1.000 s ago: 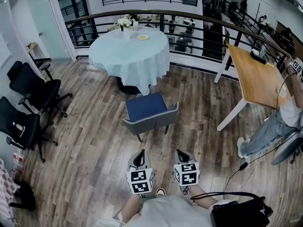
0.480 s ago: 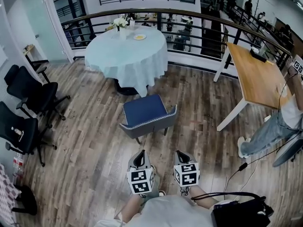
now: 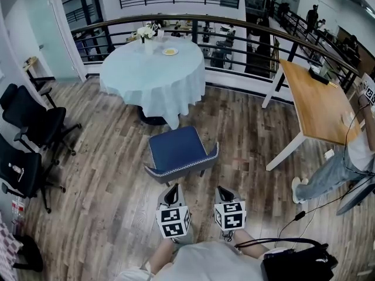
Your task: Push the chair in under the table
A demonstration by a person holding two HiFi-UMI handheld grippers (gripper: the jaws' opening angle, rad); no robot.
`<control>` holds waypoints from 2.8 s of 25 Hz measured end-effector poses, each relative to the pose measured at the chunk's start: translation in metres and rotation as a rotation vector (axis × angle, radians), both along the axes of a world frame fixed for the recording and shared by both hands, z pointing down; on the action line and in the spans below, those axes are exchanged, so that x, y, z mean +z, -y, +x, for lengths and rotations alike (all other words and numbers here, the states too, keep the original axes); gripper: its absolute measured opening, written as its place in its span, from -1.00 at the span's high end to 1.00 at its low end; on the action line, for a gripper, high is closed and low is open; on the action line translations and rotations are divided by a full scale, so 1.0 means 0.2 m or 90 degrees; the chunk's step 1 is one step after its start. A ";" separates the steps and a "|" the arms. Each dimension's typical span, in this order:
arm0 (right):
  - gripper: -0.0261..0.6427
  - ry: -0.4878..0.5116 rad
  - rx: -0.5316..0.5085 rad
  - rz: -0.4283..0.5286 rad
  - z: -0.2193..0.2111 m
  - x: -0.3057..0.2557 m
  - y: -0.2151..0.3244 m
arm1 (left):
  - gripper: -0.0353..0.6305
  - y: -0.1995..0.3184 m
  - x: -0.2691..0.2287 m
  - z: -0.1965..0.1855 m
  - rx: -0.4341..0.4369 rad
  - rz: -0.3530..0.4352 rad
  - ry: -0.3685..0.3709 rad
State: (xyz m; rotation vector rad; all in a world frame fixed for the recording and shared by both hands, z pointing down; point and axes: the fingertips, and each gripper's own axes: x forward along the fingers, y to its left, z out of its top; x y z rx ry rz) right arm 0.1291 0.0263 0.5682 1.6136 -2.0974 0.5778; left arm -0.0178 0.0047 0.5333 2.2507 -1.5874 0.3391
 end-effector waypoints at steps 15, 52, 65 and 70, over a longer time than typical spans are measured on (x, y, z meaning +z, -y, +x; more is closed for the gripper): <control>0.87 -0.006 -0.003 -0.005 -0.12 -0.02 0.49 | 0.88 0.52 -0.02 -0.11 0.001 0.000 -0.010; 0.58 0.094 -0.271 -0.133 -0.31 0.16 0.80 | 0.44 0.65 0.28 0.03 0.088 -0.166 -0.002; 0.18 -0.078 -0.586 -0.198 -0.33 0.30 0.70 | 0.02 0.52 0.50 0.06 0.329 -0.247 0.226; 0.19 -0.182 -0.676 -0.221 -0.31 0.39 0.69 | 0.02 0.55 0.60 0.05 0.357 -0.275 0.269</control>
